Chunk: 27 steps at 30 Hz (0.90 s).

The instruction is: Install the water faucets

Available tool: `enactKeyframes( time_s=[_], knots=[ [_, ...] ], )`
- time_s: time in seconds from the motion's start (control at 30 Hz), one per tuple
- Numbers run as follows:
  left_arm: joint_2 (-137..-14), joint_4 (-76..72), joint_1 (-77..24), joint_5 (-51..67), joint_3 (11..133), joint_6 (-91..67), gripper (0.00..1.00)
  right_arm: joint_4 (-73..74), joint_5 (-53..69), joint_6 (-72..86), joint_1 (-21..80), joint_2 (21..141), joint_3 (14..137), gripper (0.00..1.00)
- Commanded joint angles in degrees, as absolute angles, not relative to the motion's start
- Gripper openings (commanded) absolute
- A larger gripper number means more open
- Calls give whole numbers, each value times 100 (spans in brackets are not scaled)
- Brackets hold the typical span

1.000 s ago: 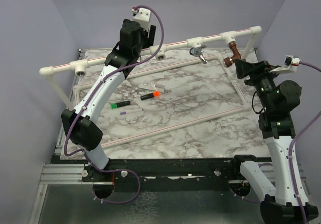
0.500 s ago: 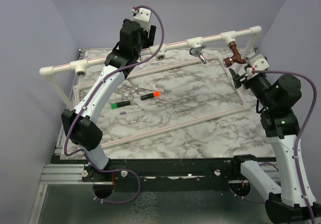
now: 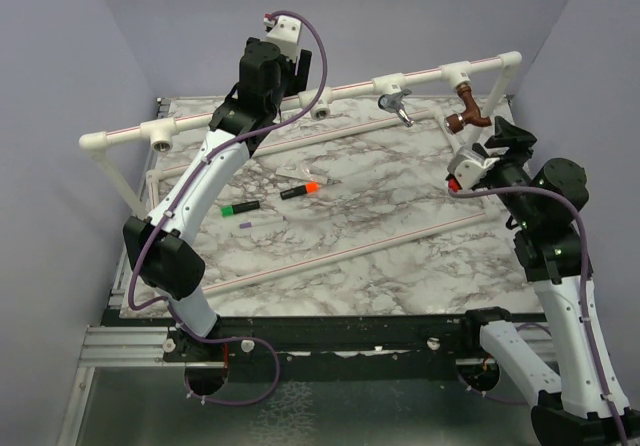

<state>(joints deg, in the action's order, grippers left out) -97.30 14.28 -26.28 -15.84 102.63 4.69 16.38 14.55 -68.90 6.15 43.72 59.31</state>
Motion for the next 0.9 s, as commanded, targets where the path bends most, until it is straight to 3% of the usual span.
enactKeyframes(
  time_s=[0.0,0.33,0.63,0.87],
  knots=[
    [-10124,1927,-2830,-1259,10151,255,75,1549,964,-8289,682,4406,5669,70],
    [-10148,2048,-2839,-1274,10187,275,75,-263,330,-9766,926,4718,4845,70],
    [-10095,2056,-2839,-1309,10105,316,75,-968,79,-10306,1132,5209,4830,70],
    [-10065,2059,-2839,-1331,10055,334,75,-1150,33,-10296,1236,5398,4758,61]
  ],
)
